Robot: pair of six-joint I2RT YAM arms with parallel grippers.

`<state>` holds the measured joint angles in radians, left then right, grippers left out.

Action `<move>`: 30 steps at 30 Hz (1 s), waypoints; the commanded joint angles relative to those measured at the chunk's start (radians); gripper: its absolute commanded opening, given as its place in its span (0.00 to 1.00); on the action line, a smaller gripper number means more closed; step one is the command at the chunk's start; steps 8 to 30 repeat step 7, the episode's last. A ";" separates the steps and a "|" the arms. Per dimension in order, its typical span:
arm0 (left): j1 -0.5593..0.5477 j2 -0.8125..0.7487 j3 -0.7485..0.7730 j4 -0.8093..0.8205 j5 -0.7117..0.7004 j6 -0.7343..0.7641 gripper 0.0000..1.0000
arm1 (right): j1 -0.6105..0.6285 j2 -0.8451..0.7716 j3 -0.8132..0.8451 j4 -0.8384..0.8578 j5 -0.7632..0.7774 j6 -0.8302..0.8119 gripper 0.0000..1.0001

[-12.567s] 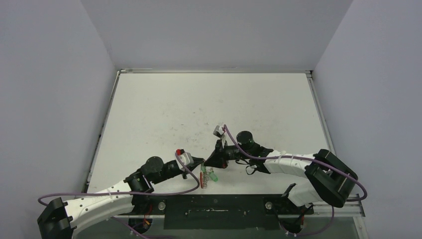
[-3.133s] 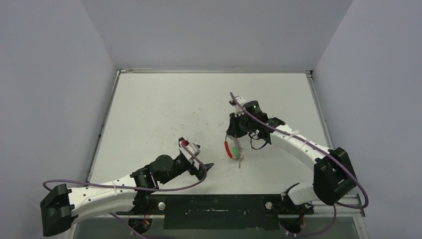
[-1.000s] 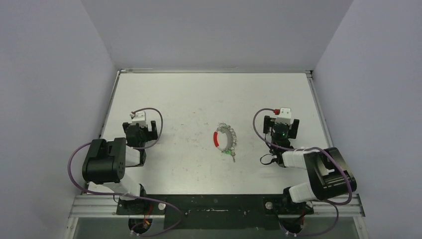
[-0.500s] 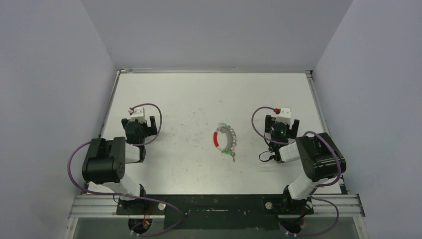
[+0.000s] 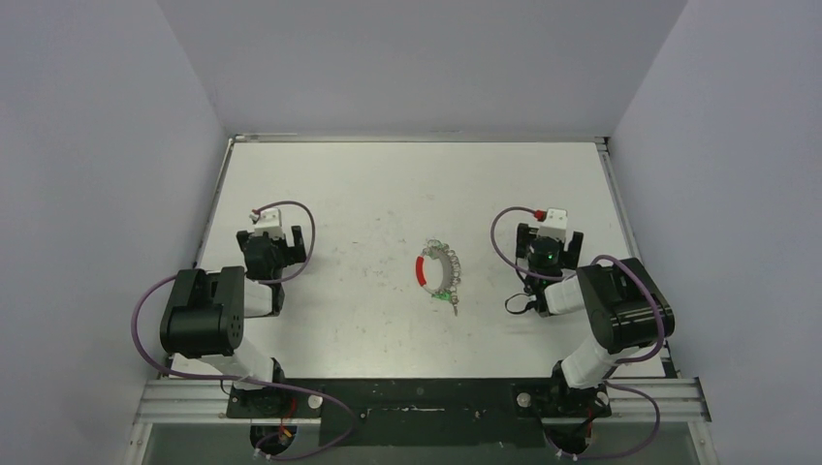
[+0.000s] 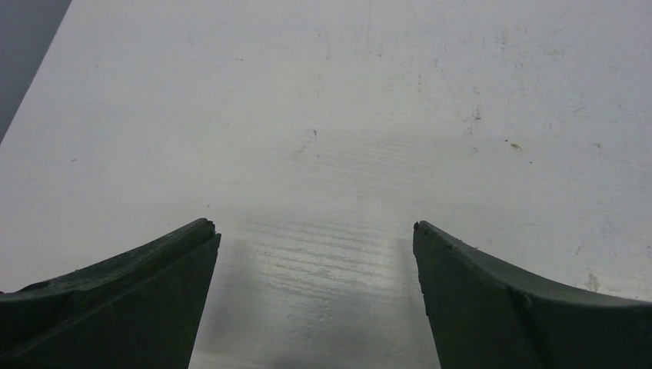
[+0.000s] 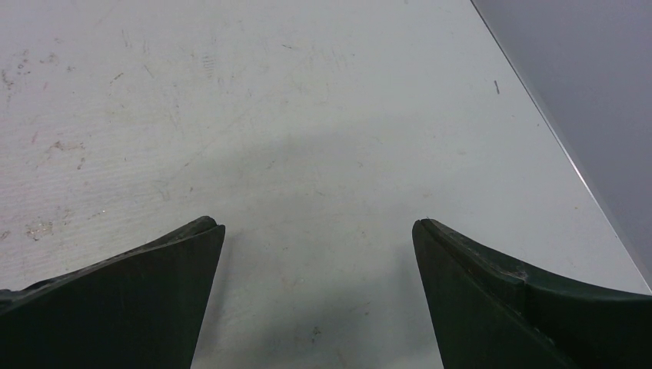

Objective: Put the keys on the keyring

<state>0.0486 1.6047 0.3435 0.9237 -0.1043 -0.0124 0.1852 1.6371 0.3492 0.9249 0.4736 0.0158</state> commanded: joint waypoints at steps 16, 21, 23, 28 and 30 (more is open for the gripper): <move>0.004 0.007 0.023 0.027 -0.008 -0.004 0.97 | -0.011 -0.014 0.029 0.026 -0.015 0.023 1.00; 0.004 0.007 0.023 0.027 -0.008 -0.004 0.97 | -0.011 -0.014 0.029 0.026 -0.015 0.023 1.00; 0.004 0.007 0.023 0.027 -0.008 -0.004 0.97 | -0.011 -0.014 0.029 0.026 -0.015 0.023 1.00; 0.004 0.007 0.023 0.027 -0.008 -0.004 0.97 | -0.011 -0.014 0.029 0.026 -0.015 0.023 1.00; 0.004 0.007 0.023 0.027 -0.008 -0.004 0.97 | -0.011 -0.014 0.029 0.026 -0.015 0.023 1.00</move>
